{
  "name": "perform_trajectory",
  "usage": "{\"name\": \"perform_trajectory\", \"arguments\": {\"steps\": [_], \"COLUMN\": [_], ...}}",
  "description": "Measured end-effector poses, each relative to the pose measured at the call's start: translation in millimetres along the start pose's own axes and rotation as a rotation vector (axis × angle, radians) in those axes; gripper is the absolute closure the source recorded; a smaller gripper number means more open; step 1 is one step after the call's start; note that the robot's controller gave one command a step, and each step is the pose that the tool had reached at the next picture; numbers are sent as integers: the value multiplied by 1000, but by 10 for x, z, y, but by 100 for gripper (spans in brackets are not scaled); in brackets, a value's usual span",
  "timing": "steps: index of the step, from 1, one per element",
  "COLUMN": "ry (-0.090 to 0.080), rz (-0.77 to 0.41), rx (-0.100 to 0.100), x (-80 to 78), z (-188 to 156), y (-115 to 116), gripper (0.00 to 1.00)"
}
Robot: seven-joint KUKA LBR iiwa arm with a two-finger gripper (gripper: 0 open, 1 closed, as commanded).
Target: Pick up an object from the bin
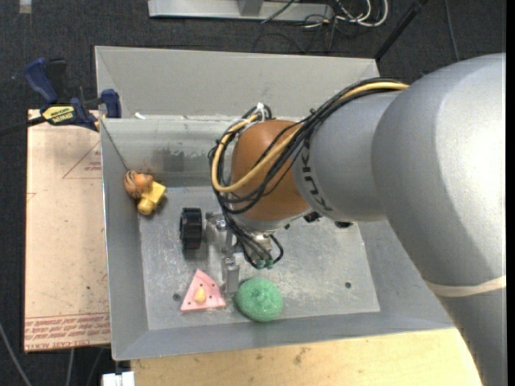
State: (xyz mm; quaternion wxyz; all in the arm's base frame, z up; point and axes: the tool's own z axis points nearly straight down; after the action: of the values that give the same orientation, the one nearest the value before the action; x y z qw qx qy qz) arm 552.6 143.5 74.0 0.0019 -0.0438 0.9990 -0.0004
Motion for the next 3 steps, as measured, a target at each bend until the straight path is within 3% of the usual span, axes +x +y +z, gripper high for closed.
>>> {"name": "perform_trajectory", "arguments": {"steps": [1,2,3], "ry": [3,-12,-5], "rz": [-23,38,69], "rx": [-4,-4,-4], "x": [443,718,708], "z": [19,3,25], "y": [-56,-247,-543], "gripper": [0,0,0]}}
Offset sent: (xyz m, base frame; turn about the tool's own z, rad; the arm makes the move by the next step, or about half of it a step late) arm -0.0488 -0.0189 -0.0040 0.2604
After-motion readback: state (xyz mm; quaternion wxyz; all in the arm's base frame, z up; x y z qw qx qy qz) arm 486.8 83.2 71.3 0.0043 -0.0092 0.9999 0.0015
